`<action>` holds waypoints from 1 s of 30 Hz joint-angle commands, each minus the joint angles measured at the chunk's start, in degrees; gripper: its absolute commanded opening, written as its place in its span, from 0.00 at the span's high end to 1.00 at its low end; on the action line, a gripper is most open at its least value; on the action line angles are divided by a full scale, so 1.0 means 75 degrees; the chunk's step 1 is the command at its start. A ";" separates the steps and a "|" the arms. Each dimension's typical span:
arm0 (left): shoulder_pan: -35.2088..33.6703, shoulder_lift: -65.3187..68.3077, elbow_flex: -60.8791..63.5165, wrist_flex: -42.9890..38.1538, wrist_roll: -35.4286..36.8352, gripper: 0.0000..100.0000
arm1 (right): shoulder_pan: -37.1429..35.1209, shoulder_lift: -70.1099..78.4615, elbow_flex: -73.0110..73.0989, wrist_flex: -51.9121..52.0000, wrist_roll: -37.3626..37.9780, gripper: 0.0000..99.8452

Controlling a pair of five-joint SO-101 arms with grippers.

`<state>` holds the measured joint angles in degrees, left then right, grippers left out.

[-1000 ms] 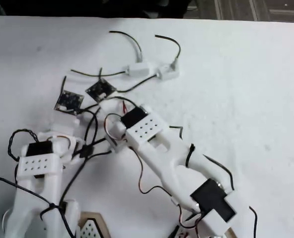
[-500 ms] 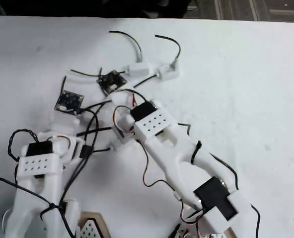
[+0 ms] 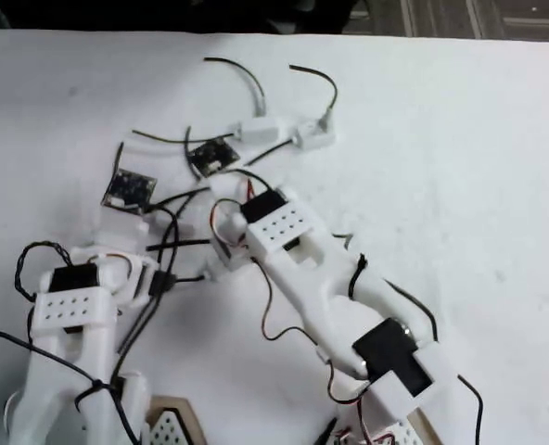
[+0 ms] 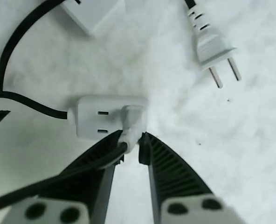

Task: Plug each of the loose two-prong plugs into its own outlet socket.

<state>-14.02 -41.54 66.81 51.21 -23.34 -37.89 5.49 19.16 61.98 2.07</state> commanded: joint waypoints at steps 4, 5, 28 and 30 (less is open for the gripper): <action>-0.0041 -0.0193 -0.0035 -0.0070 0.0000 0.66 | 0.0100 0.0944 -0.0129 -0.0135 -0.0070 0.98; -0.0041 -0.0193 -0.0035 -0.0070 0.0000 0.66 | 0.0111 0.1049 -0.0117 -0.0217 -0.0070 0.98; -0.1178 -0.0205 -0.0586 -0.0012 0.0879 0.66 | 0.1612 -0.0557 -0.0797 -0.0205 0.0164 0.98; -0.1166 -0.0205 -0.0574 -0.0012 0.0879 0.66 | 0.1963 -0.0545 -0.1149 -0.0205 0.0457 0.98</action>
<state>-22.55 -41.54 64.97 51.21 -17.45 -26.90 4.88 15.56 60.66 3.38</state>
